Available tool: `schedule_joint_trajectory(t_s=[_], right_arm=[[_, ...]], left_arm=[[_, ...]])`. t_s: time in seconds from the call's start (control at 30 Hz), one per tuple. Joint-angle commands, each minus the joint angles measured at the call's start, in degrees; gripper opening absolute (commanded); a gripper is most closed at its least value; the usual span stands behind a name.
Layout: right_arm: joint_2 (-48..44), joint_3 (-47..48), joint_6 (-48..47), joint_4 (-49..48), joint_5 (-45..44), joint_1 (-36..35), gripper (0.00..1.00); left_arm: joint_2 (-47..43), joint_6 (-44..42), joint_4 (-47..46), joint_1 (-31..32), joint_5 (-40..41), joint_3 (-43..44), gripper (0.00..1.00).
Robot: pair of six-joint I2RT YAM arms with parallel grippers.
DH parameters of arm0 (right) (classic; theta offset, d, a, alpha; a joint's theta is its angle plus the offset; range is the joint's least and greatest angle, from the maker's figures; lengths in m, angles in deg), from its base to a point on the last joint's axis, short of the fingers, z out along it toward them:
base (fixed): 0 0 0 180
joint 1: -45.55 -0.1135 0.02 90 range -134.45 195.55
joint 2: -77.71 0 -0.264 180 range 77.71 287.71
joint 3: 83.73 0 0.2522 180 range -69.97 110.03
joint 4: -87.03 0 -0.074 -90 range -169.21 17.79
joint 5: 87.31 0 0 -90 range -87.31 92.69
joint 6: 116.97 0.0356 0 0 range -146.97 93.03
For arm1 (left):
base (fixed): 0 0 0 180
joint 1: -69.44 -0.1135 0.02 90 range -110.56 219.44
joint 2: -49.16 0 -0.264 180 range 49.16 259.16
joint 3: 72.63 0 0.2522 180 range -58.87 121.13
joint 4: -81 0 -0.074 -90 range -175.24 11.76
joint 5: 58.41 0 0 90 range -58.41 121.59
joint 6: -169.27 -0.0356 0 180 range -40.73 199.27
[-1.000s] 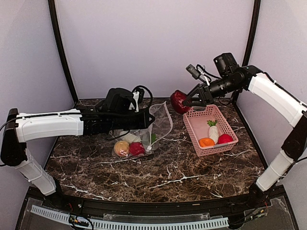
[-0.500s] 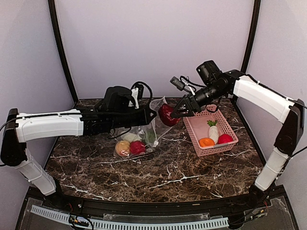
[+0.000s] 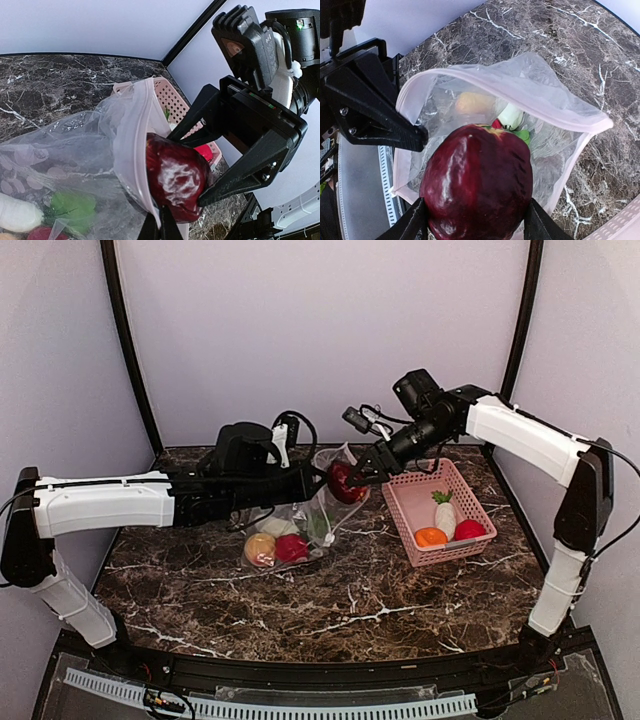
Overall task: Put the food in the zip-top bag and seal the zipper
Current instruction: Place the fake vegetable in the zipper food storage bag.
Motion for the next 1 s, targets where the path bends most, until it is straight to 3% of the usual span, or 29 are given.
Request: schedule_joint_trajectory(t_s=[0.0,0.1,0.3,0.43,0.6,0.73,0.83,0.97], right_arm=[[2.15,4.05,2.15,0.42,-2.72,-0.48,0.58],[3.64,6.3,3.05,0.7,-3.37,-0.48,0.6],[6.04,8.77,3.66,1.89,-3.22,-0.47,0.78],[3.42,7.74,3.05,2.14,-0.78,-0.48,0.83],[-5.06,2.7,-1.78,1.6,-1.59,-0.41,0.85],[-11.6,-4.53,-5.6,-2.57,-12.19,0.82,0.94],[-15.32,-10.57,-6.34,-6.75,-18.94,4.67,0.99],[-19.05,-17.4,-5.21,-11.87,-18.15,12.44,0.99]], left_arm=[[-1.61,0.64,-2.23,0.11,-1.17,-0.62,0.01],[-1.05,0.8,-2.45,0.1,-1.92,-0.46,0.01],[-0.96,0.88,-2.84,0.1,-1.62,-0.76,0.01],[-2.18,0.64,-2.9,0.11,-0.4,-1.93,0.01],[-4.5,0.63,-2.61,0.11,2.04,-4.41,0.01],[-6.09,-0.08,-0.76,0.03,3.2,-5.25,0.01],[-9.0,-1.76,1.14,0.02,3.53,-4.99,0.01],[-13.45,-5.18,4.88,0.03,8.07,-5.37,0.01]])
